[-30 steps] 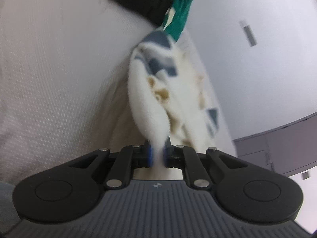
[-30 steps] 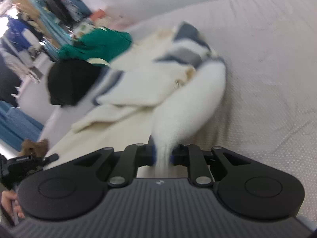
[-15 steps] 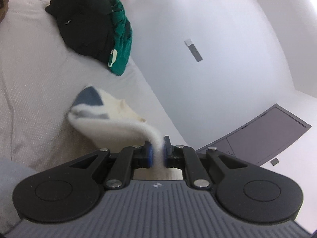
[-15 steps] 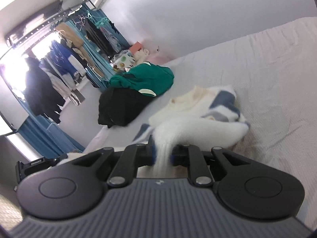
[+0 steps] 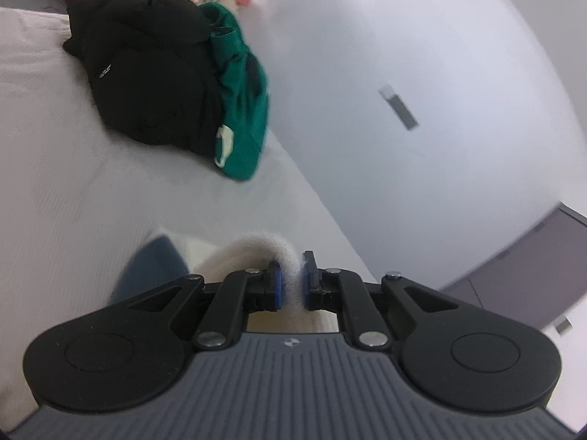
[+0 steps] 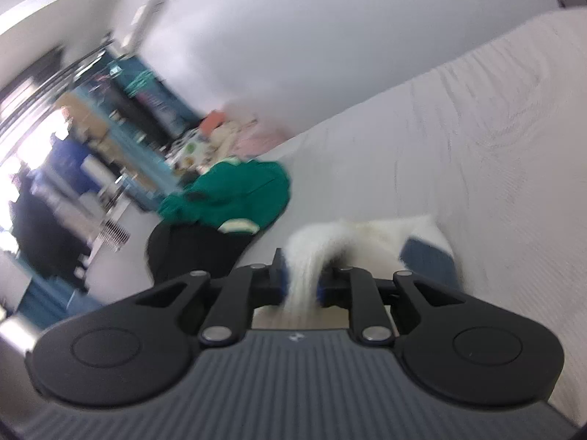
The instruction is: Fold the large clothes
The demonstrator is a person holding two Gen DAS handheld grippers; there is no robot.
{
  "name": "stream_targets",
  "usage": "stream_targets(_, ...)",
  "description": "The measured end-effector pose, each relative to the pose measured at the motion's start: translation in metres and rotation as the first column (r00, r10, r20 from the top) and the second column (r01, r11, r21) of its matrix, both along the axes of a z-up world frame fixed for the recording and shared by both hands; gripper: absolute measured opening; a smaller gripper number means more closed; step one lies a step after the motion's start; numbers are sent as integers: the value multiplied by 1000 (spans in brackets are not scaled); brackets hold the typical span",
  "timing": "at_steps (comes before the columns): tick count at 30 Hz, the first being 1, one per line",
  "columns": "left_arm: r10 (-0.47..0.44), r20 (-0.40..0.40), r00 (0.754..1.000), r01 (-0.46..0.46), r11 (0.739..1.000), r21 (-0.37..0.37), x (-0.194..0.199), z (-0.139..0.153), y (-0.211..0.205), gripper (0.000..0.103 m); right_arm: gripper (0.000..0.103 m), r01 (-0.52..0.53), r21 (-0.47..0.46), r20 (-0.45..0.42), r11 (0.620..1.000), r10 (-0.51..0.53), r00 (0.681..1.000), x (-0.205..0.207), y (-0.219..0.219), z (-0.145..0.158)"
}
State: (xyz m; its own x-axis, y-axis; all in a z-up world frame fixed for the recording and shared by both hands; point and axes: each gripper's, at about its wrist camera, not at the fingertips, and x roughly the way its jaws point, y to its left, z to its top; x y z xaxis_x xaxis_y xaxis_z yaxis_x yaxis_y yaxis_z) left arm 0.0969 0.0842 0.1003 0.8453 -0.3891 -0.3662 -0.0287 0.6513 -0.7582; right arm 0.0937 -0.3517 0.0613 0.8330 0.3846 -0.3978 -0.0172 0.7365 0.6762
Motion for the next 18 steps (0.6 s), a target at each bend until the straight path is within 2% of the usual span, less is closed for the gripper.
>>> stream_targets(4,42,-39,998,-39,997,68,70,-23,-13,12,18,55,21,-65,998,-54,996,63,-2,-34)
stream_targets(10,57,-100,993,-48,995,88,149,-87,-19,12,19,91,21,-133,996,-87,987,134,-3,-99)
stream_targets(13,60,-115,992,-46,992,121,181,-118,-20,12,19,82,-15,-135,997,-83,987,153,0,-126)
stream_targets(15,51,-121,991,-30,984,176,199,-132,-24,12,19,73,-18,-132,997,-75,988,161,-1,-136)
stream_targets(18,41,-94,995,-17,970,241,218,-147,-29,12,19,41,-96,-94,994,-50,994,177,7,-142)
